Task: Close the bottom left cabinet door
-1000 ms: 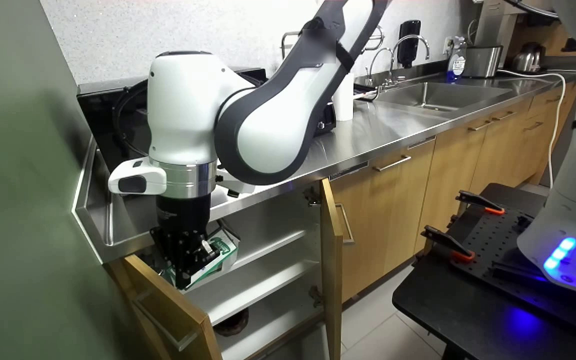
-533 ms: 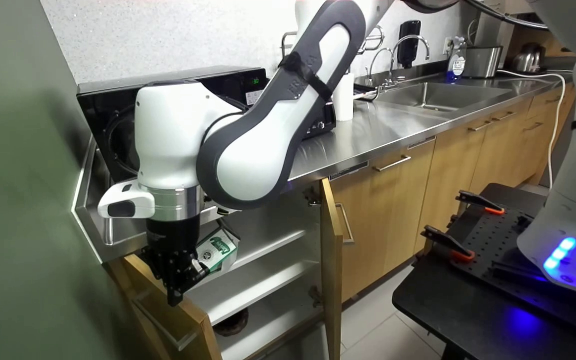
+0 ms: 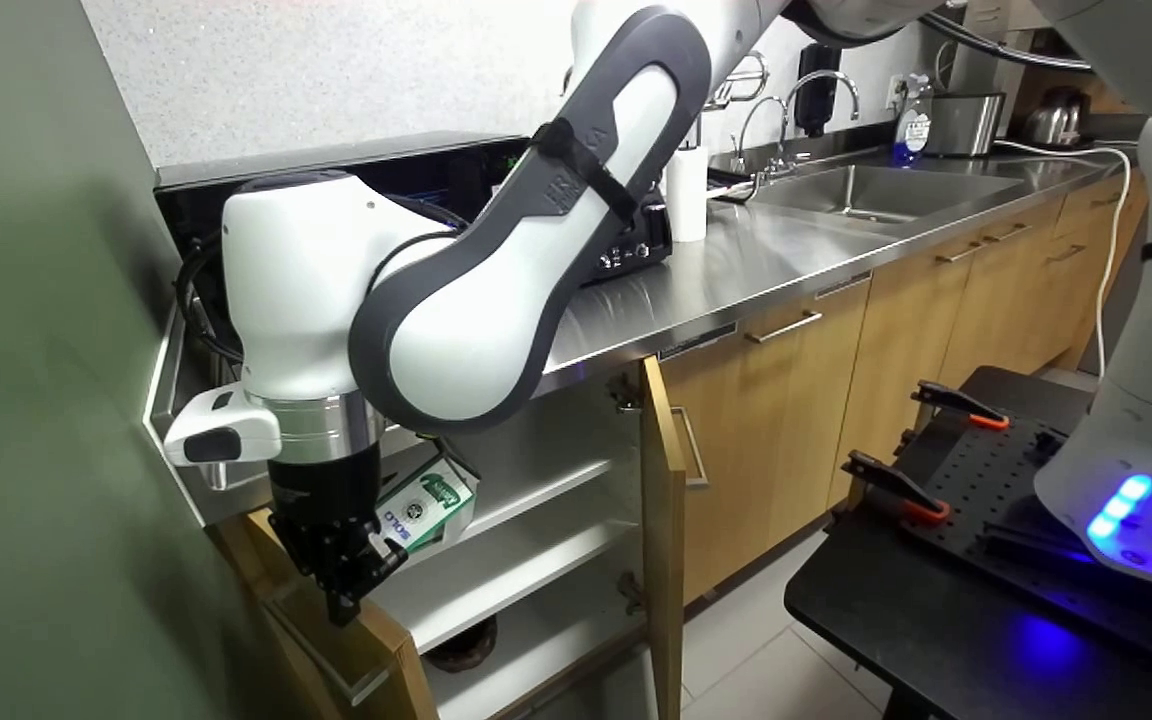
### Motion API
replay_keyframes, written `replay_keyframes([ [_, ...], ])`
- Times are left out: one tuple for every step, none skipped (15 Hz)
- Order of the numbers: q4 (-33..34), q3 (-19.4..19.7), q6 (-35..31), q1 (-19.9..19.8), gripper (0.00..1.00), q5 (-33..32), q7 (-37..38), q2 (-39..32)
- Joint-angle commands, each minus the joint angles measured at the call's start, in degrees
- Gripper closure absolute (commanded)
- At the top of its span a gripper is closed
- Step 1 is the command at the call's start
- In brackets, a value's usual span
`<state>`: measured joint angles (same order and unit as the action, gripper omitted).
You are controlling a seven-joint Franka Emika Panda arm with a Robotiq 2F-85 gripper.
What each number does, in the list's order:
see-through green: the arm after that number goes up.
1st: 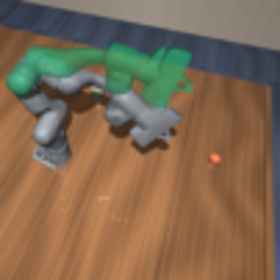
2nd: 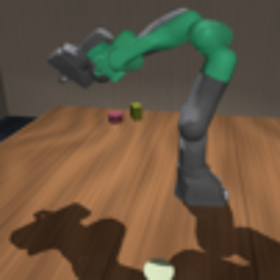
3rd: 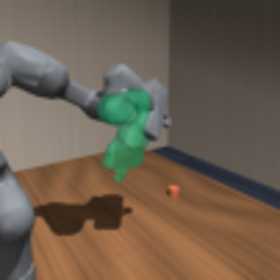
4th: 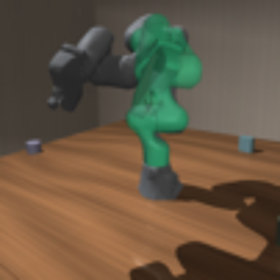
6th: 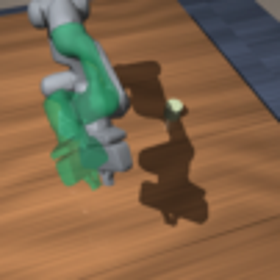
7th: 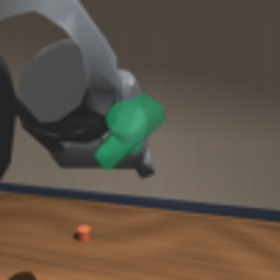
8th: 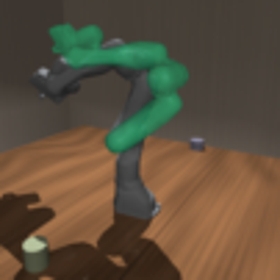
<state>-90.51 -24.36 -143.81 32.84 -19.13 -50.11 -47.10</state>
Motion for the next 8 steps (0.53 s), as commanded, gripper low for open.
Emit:
replay_keyframes([
  [3.1,1.0,2.2,1.9,1.00,-0.3,0.2,-1.0],
  [3.2,0.8,1.7,2.2,1.00,-0.3,0.1,-0.7],
  [3.1,0.9,1.1,2.6,1.00,-0.6,0.3,-0.1],
  [3.1,0.9,0.7,3.1,1.00,-0.7,0.4,0.4],
  [3.5,0.8,0.9,3.6,1.00,-0.5,0.6,0.6],
  [4.3,1.3,1.2,4.3,1.00,-0.6,1.3,0.6],
  [5.3,1.4,2.0,4.5,1.00,-0.1,1.1,0.0],
  [6.3,1.5,2.9,4.6,1.00,0.3,0.9,-0.8],
])
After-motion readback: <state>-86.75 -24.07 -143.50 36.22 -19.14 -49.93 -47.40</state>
